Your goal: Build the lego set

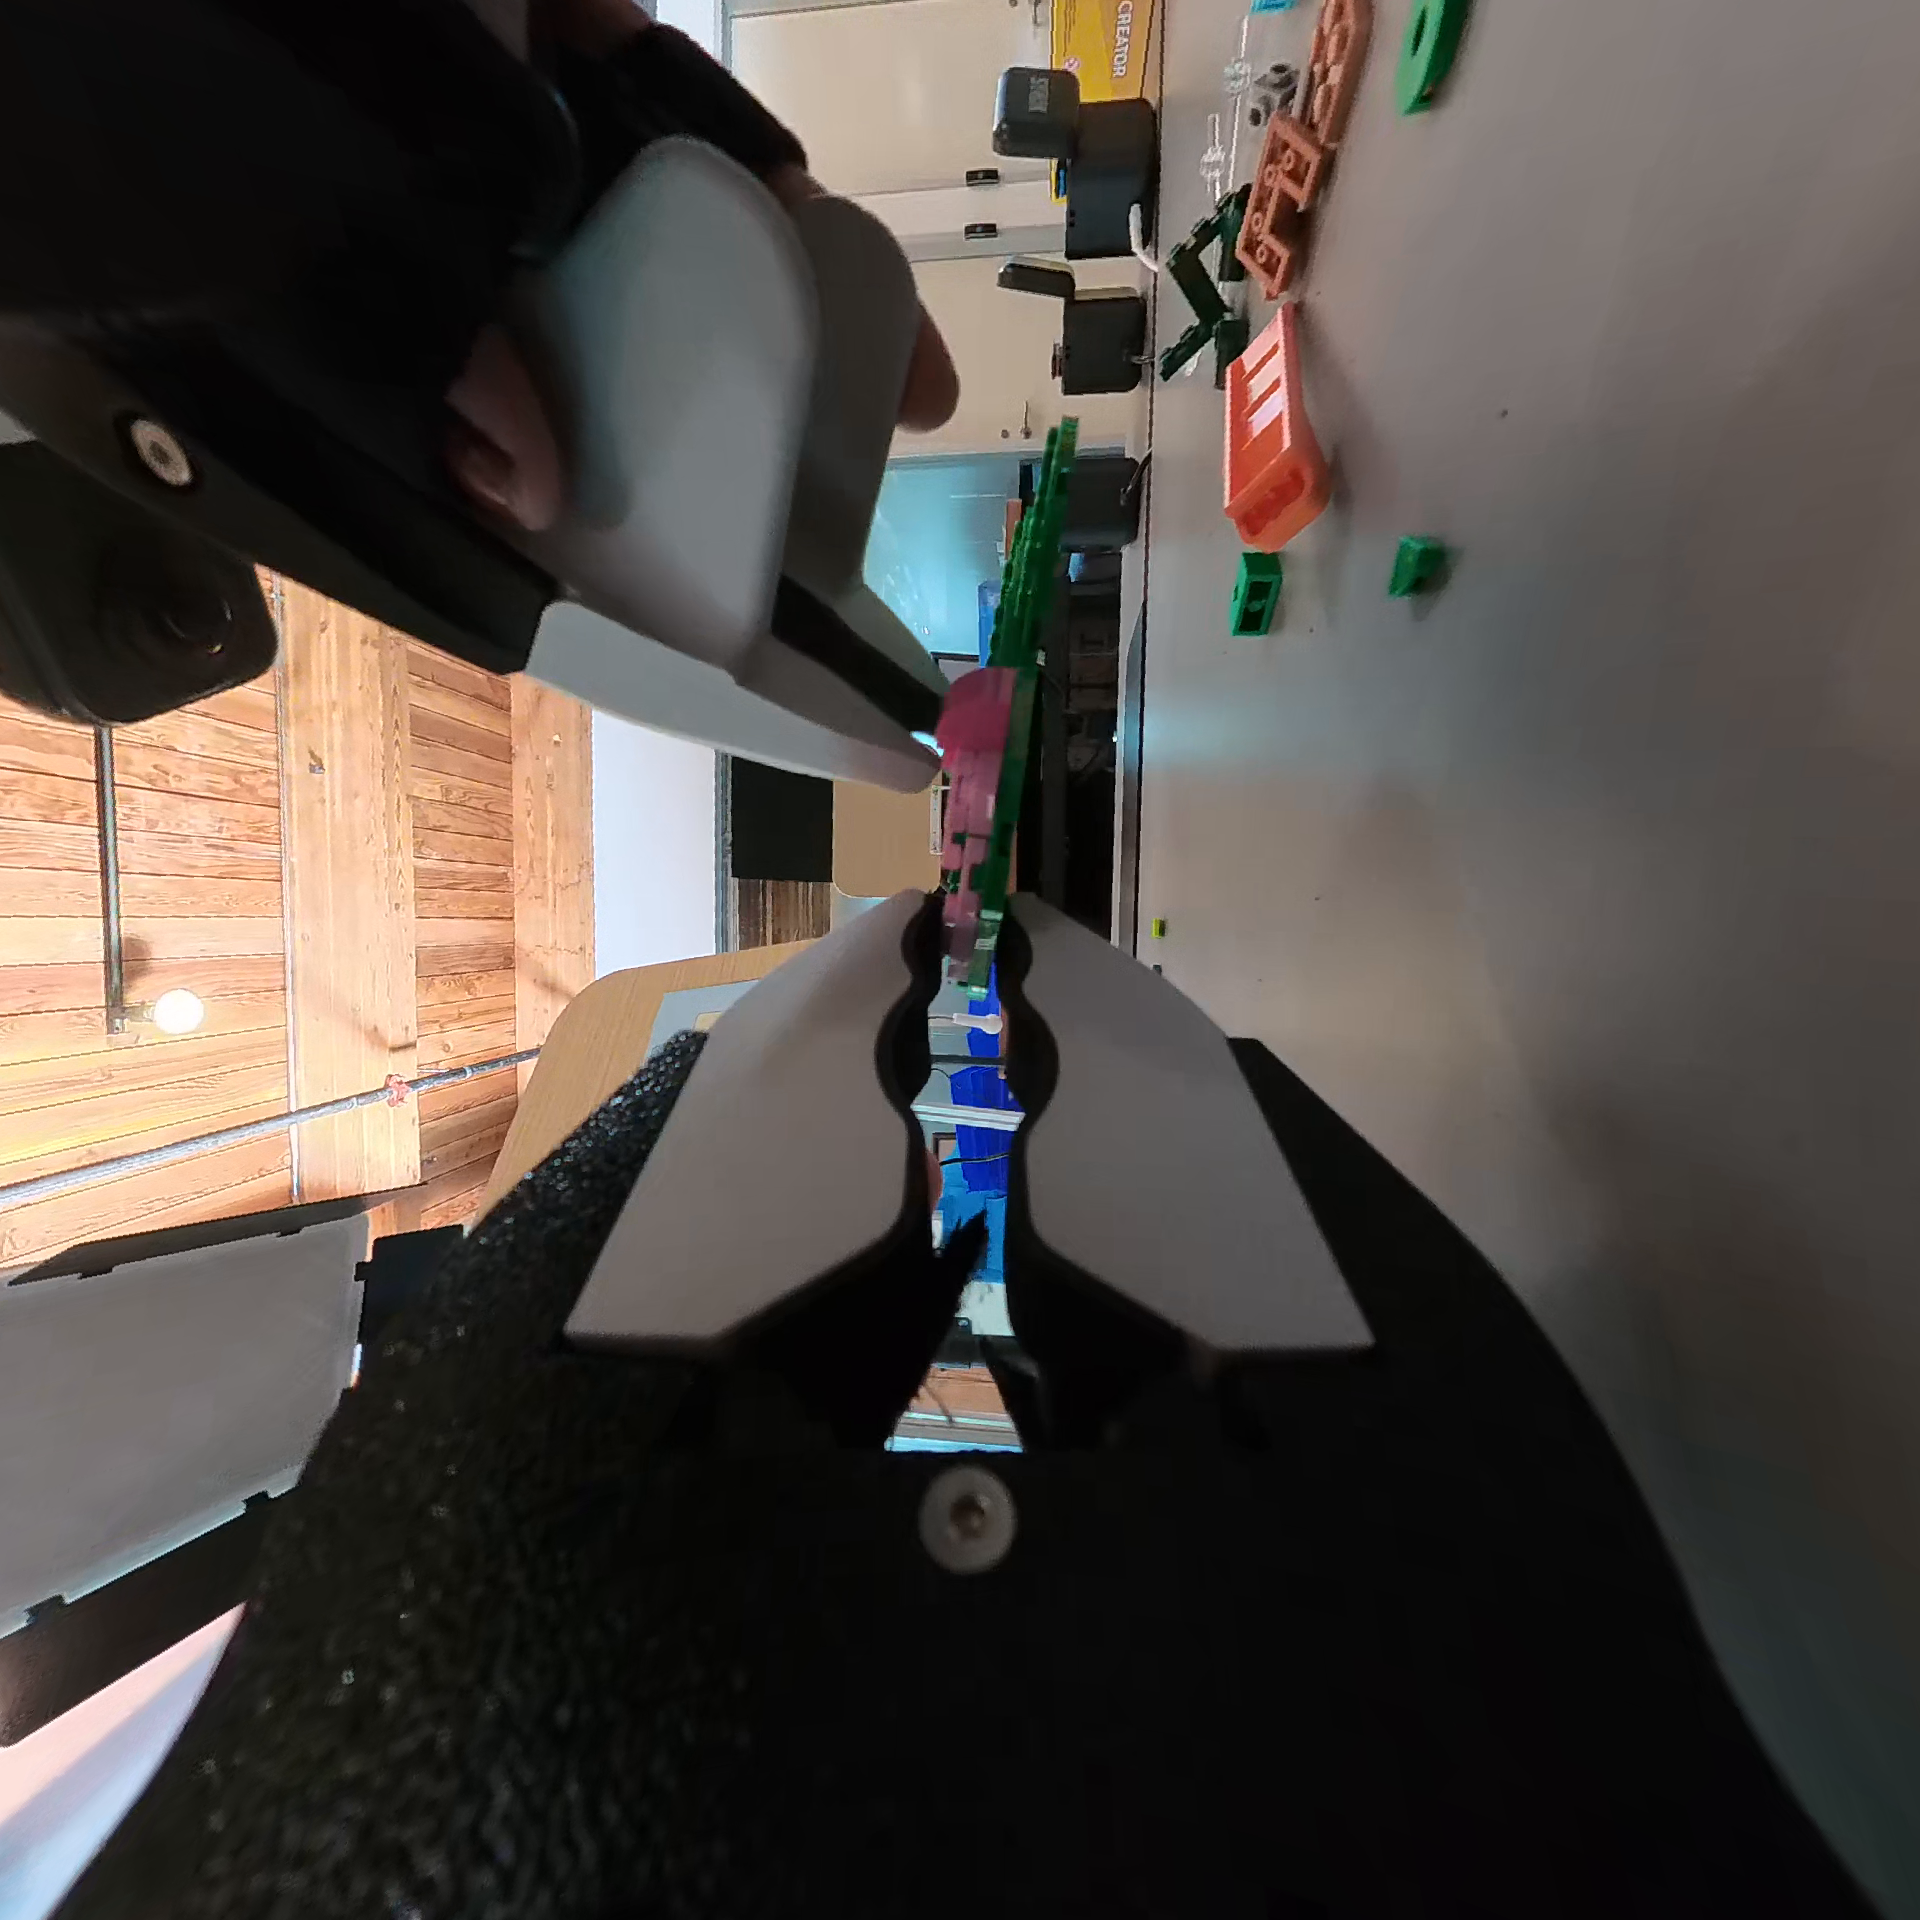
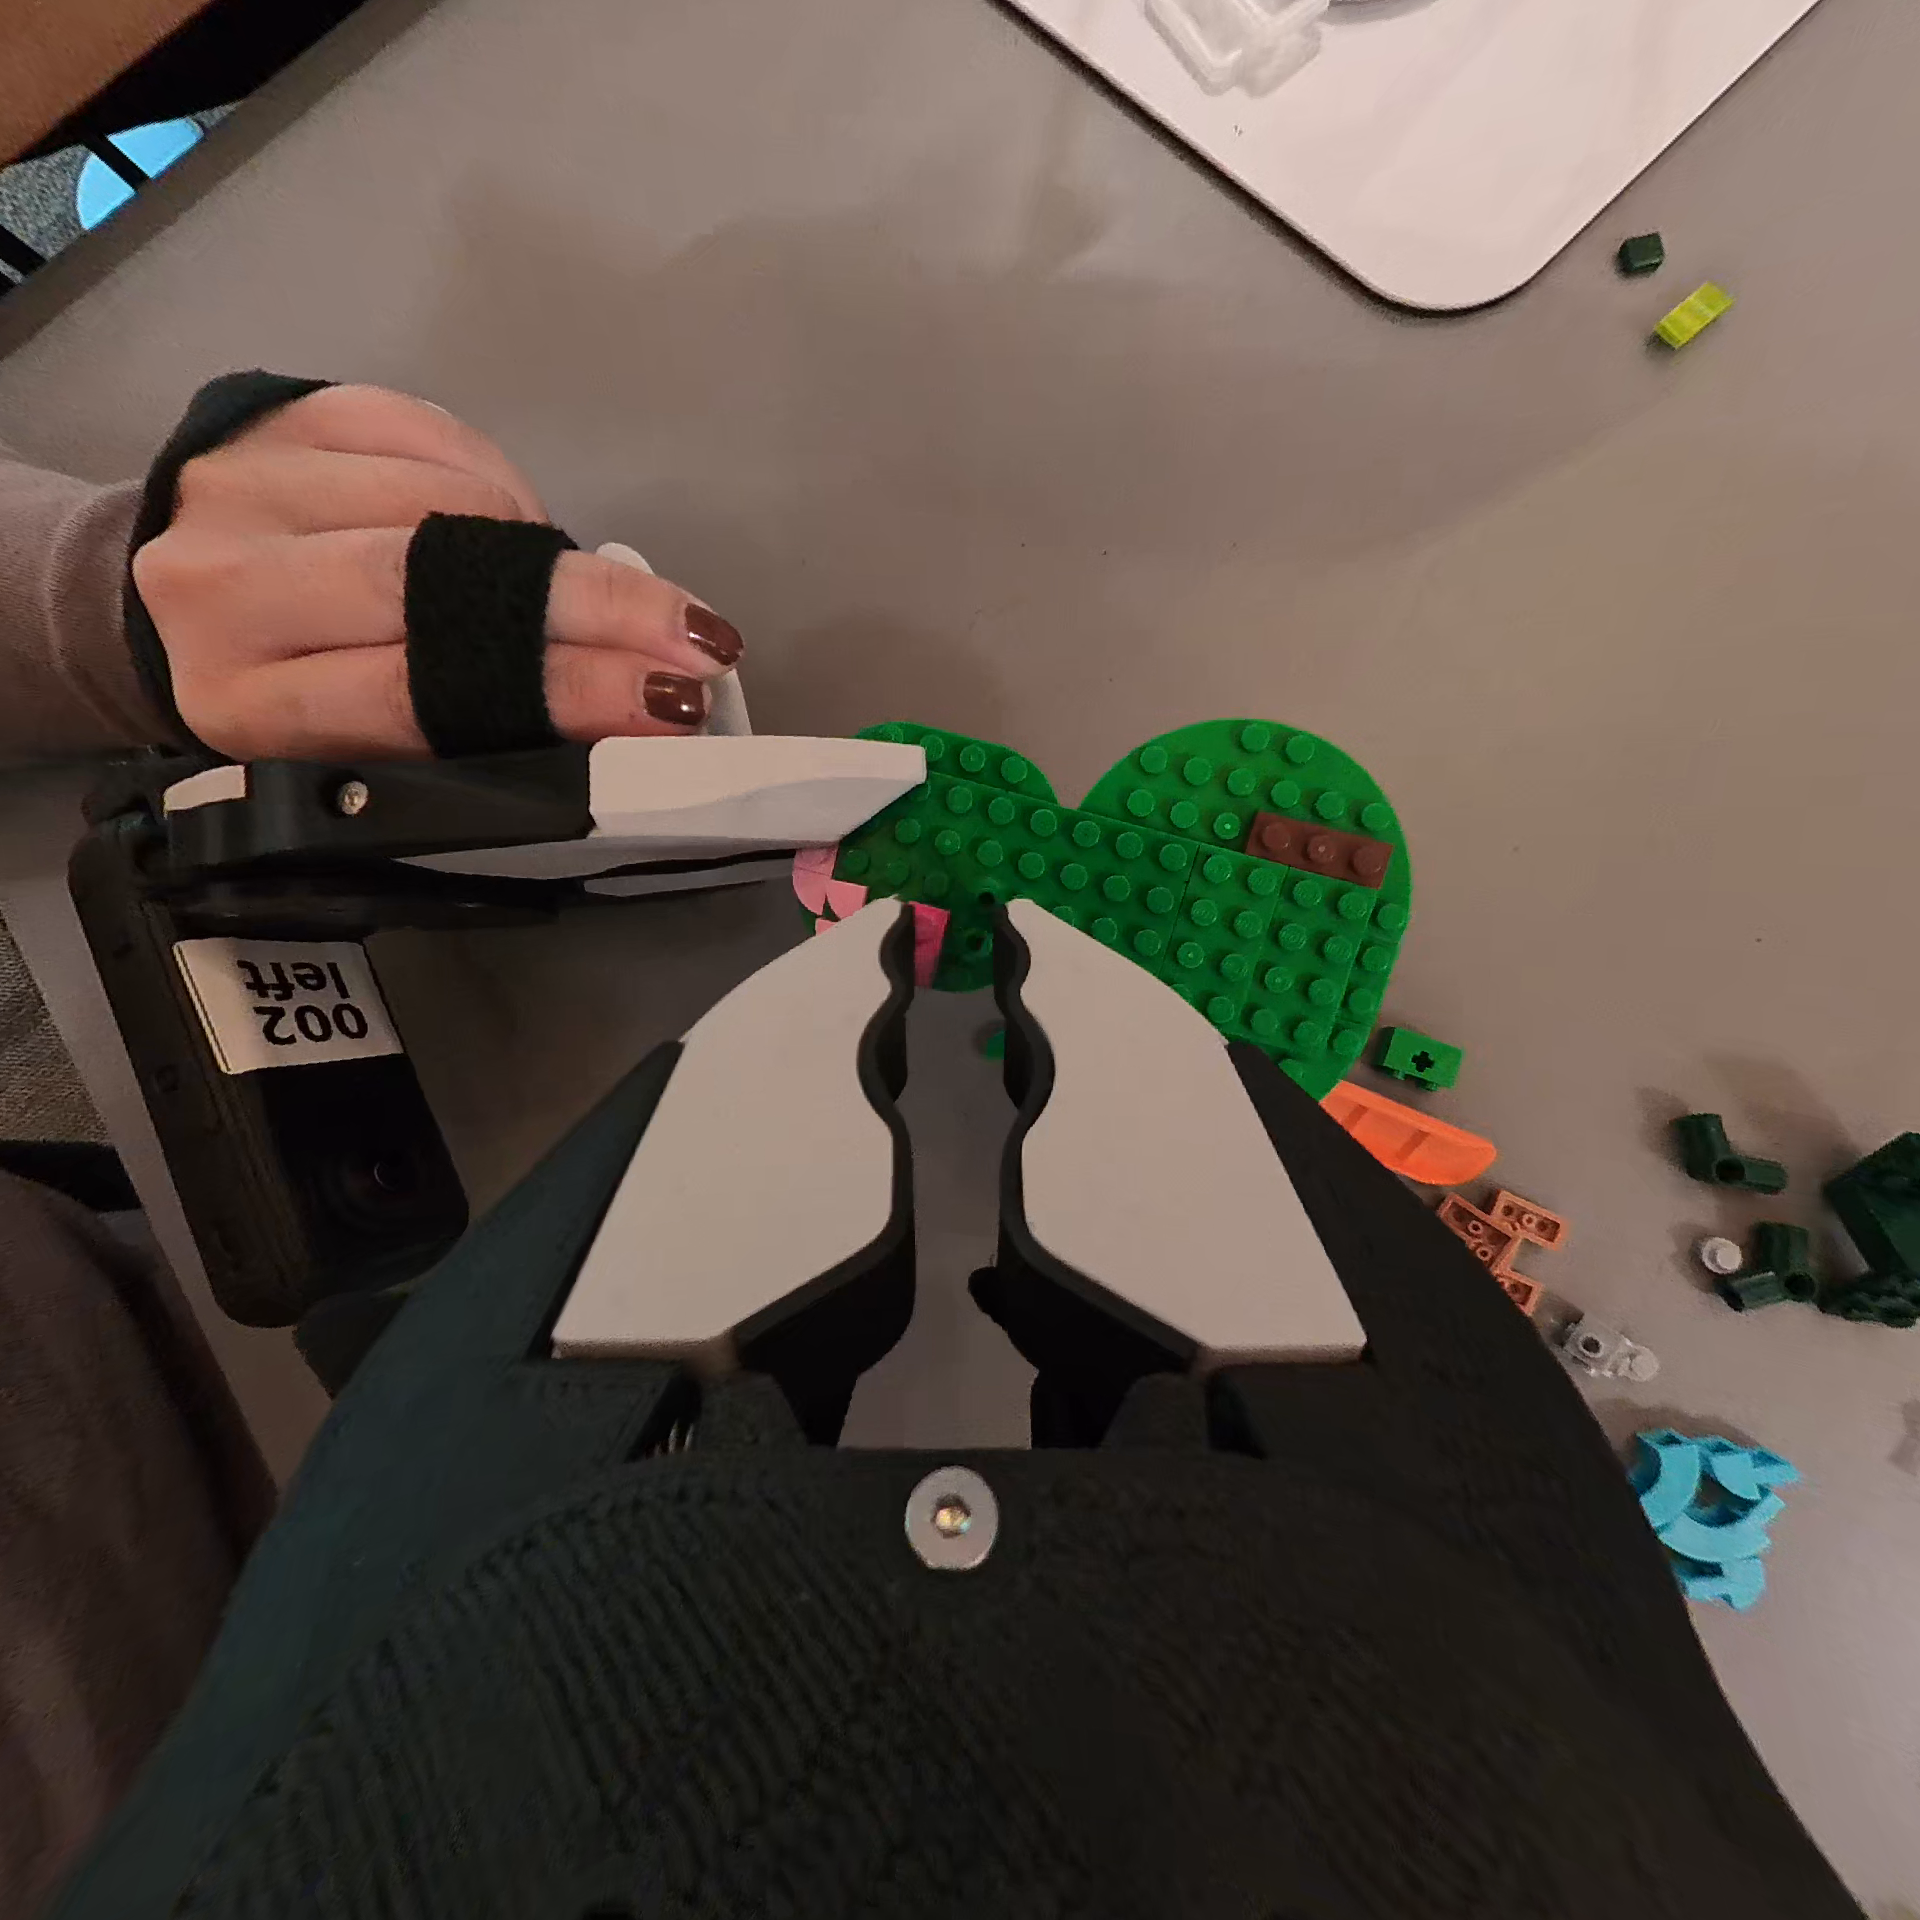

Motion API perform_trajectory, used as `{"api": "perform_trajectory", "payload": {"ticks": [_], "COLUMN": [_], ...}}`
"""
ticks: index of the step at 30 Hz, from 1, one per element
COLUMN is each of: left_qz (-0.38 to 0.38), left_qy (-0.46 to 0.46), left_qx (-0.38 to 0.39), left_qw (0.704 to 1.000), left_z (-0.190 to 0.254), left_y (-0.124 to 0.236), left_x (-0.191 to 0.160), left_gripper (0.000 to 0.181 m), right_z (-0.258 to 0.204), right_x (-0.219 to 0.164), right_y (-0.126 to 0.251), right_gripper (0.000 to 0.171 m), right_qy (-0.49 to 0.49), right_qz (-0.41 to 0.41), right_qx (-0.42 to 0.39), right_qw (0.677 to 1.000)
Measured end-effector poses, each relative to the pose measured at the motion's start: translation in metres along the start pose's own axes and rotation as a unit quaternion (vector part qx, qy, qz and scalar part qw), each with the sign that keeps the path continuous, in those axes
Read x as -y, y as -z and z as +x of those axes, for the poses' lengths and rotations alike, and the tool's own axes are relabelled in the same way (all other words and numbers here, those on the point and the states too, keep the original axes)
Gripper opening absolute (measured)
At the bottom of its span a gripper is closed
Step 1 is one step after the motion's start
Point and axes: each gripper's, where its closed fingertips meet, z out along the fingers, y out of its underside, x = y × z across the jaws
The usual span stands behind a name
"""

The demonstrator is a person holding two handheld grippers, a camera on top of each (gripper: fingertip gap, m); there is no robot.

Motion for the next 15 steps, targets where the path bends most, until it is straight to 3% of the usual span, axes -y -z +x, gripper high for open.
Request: {"api": "perform_trajectory", "payload": {"ticks": [5,9,12,15], "left_qz": [-0.002,0.000,0.001,0.004], "left_qy": [0.009,0.047,0.069,0.074], "left_qx": [-0.004,-0.012,-0.013,-0.009], "left_qw": [1.000,0.999,0.998,0.997], "left_z": [0.001,0.000,-0.001,-0.002], "left_y": [-0.001,-0.001,-0.002,-0.002], "left_x": [-0.002,-0.005,-0.010,-0.011], "left_gripper": [0.009,0.008,0.009,0.009], "right_z": [-0.003,-0.011,-0.014,-0.024], "right_x": [0.007,0.027,0.029,0.015], "right_y": [0.006,0.034,0.053,0.054], "right_gripper": [0.014,0.021,0.034,0.041], "right_qy": [0.000,0.069,0.209,0.390], "right_qz": [0.028,0.131,0.207,0.242], "right_qx": [0.017,0.047,0.014,-0.060], "right_qw": [0.999,0.988,0.956,0.887]}}
